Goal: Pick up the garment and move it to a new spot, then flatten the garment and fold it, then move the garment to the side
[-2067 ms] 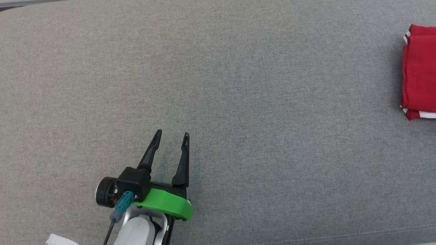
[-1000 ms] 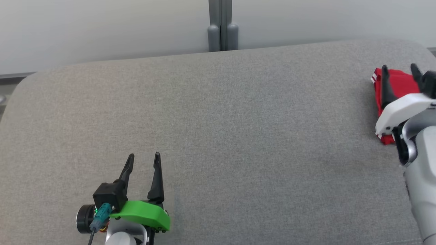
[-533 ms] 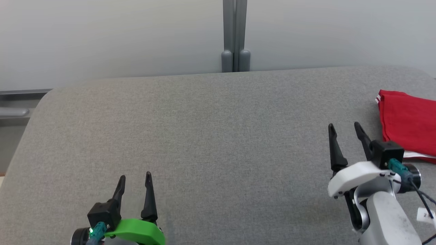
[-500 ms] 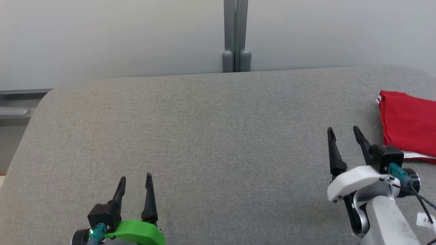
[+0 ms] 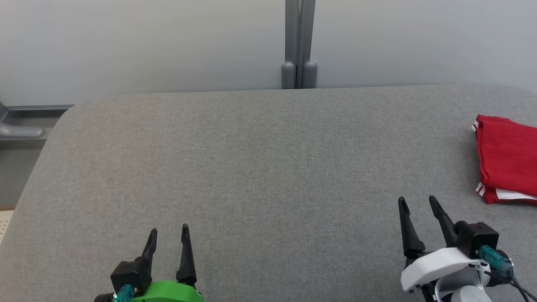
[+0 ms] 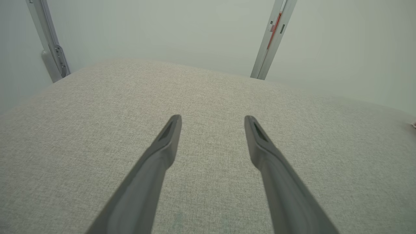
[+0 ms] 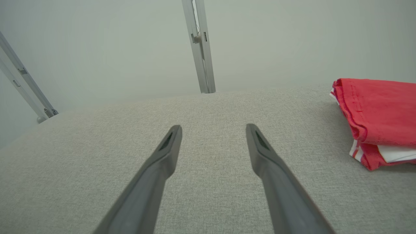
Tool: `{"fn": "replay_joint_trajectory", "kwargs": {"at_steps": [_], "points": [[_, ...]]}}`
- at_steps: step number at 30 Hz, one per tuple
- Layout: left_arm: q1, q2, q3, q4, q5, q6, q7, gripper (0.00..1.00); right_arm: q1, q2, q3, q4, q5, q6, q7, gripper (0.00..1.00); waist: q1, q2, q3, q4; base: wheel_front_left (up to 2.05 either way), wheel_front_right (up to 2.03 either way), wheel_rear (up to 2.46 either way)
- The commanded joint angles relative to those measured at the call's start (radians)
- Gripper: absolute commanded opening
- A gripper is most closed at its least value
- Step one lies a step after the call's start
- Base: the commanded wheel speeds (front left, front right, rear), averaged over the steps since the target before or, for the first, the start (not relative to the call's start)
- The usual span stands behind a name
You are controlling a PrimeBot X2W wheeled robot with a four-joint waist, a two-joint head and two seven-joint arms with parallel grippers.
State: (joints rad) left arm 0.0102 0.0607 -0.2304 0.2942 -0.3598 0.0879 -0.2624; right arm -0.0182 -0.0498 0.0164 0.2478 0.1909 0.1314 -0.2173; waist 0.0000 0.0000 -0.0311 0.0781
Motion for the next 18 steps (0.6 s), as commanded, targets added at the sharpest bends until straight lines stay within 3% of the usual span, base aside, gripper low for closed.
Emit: {"fn": "replay_joint_trajectory", "kwargs": {"at_steps": [1, 18], "points": [[0.009, 0.000, -0.002, -0.004, -0.005, -0.003, -0.003, 1.00, 0.014, -0.002, -0.002, -0.012, 0.004, -0.002, 0.002, 1.00, 0.0000, 0.0000, 0.000, 0.000, 0.00, 0.00, 0.00], [-0.007, 0.001, -0.018, 0.007, -0.002, -0.003, -0.003, 1.00, 0.044, -0.002, -0.003, -0.042, 0.008, -0.002, 0.020, 1.00, 0.0000, 0.0000, 0.001, 0.000, 0.00, 0.00, 0.00]]}}
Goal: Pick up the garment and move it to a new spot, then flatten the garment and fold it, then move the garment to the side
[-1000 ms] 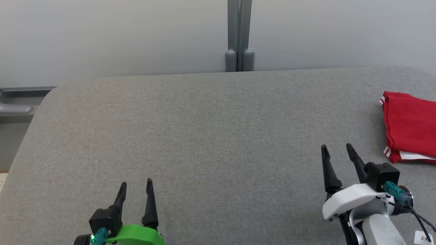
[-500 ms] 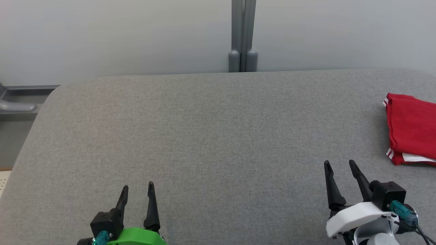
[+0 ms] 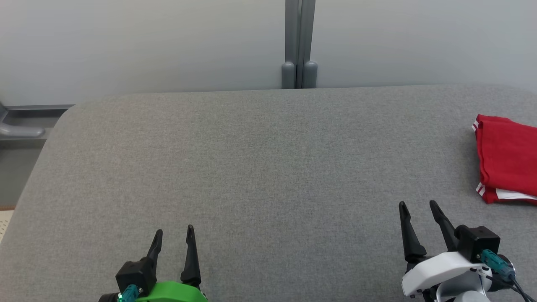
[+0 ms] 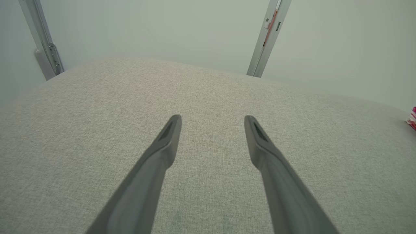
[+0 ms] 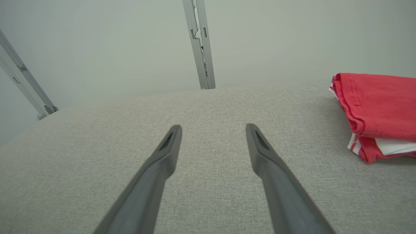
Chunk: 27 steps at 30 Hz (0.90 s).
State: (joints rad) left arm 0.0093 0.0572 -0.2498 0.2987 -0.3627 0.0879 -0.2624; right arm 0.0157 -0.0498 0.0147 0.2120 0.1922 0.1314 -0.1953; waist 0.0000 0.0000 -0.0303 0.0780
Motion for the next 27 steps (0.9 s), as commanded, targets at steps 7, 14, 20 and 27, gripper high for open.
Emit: {"fn": "replay_joint_trajectory", "kwargs": {"at_steps": [7, 14, 20, 27], "points": [[0.004, -0.001, -0.003, 0.014, -0.004, -0.002, 0.003, 0.00, 0.003, 0.003, 0.000, 0.014, 0.007, 0.000, 0.001, 0.00, 0.0000, 0.0000, 0.000, 0.000, 0.00, 0.00, 0.00], [-0.004, -0.001, 0.024, 0.021, -0.104, -0.019, 0.034, 0.00, -0.005, 0.004, -0.012, 0.028, 0.121, 0.000, 0.028, 0.00, 0.0000, 0.0000, 0.001, -0.004, 0.00, 0.00, 0.00], [-0.015, -0.002, 0.053, 0.015, -0.200, -0.036, 0.063, 0.00, -0.015, 0.004, -0.021, 0.026, 0.230, 0.000, 0.051, 0.00, 0.0000, 0.0000, 0.003, -0.007, 0.00, 0.00, 0.00], [-0.027, -0.002, 0.084, 0.007, -0.302, -0.054, 0.093, 0.00, -0.026, 0.003, -0.031, 0.026, 0.346, 0.000, 0.076, 0.00, 0.0000, 0.0000, 0.005, -0.011, 0.00, 0.00, 0.00]]}}
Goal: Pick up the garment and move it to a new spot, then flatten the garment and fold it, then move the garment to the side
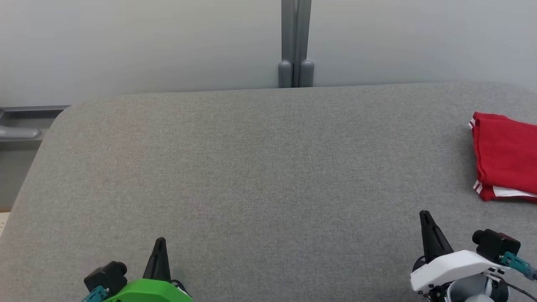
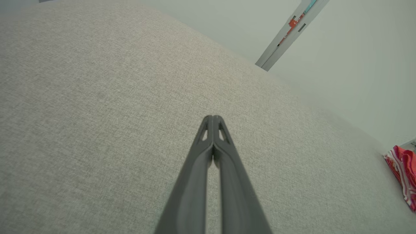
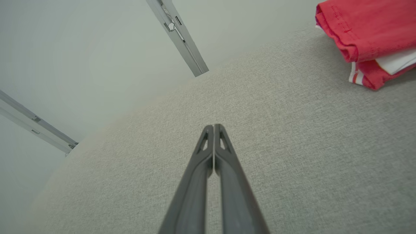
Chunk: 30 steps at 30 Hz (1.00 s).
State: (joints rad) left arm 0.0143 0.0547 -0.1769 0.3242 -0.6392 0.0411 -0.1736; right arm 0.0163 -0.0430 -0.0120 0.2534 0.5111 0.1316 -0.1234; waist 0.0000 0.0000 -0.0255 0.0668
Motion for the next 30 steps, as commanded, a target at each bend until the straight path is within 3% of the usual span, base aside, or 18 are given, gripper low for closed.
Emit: {"fn": "replay_joint_trajectory", "kwargs": {"at_steps": [1, 30], "points": [[-0.034, 0.000, 0.016, -0.019, -0.042, -0.010, 0.009, 0.00, -0.028, -0.004, -0.006, -0.016, 0.045, 0.000, 0.008, 0.00, 0.0000, 0.0000, 0.000, -0.001, 0.00, 0.00, 0.00], [-0.072, -0.001, 0.121, -0.044, -0.394, -0.072, 0.114, 0.00, -0.069, -0.006, -0.043, -0.015, 0.443, -0.001, 0.095, 0.00, 0.0000, 0.0000, 0.008, -0.019, 0.00, 0.00, 0.00]]}}
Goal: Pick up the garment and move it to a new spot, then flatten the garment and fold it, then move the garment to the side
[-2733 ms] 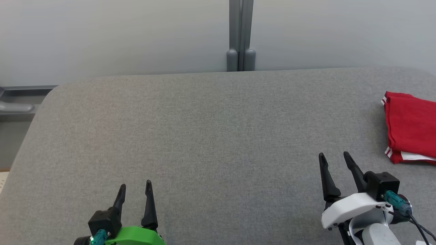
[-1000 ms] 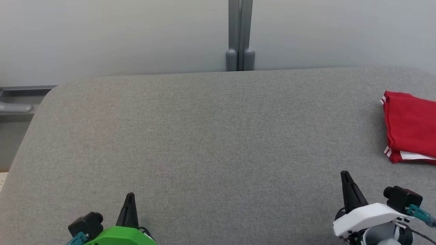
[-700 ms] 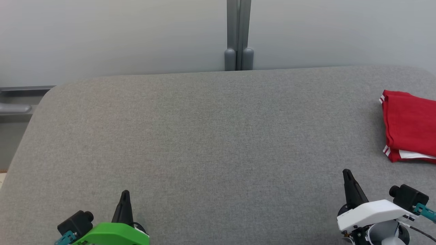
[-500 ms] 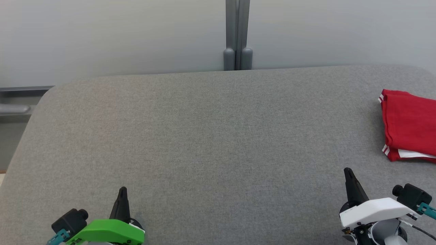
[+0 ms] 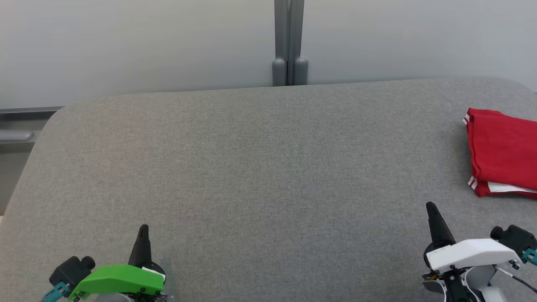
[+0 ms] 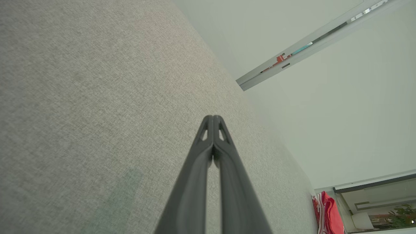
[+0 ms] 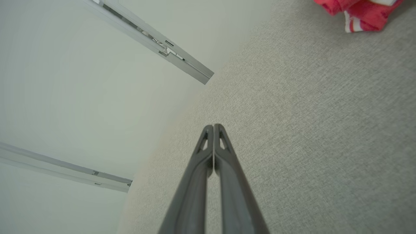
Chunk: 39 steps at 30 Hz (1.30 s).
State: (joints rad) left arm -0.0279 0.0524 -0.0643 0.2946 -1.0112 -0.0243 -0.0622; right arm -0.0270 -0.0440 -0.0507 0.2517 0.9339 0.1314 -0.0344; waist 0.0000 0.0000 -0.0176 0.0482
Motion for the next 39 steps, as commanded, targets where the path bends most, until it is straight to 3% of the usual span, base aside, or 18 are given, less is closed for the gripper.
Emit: {"fn": "replay_joint_trajectory", "kwargs": {"at_steps": [1, 39], "points": [[-0.031, 0.001, 0.011, -0.015, -0.030, -0.008, 0.006, 0.00, -0.026, -0.005, -0.005, -0.014, 0.031, 0.000, 0.008, 0.00, 0.0000, 0.0000, 0.000, -0.001, 0.00, 0.00, 0.00], [-0.064, -0.001, 0.111, -0.036, -0.360, -0.067, 0.106, 0.00, -0.063, -0.007, -0.040, -0.012, 0.406, -0.001, 0.091, 0.00, 0.0000, 0.0000, 0.010, -0.024, 0.00, 0.00, 0.00]]}}
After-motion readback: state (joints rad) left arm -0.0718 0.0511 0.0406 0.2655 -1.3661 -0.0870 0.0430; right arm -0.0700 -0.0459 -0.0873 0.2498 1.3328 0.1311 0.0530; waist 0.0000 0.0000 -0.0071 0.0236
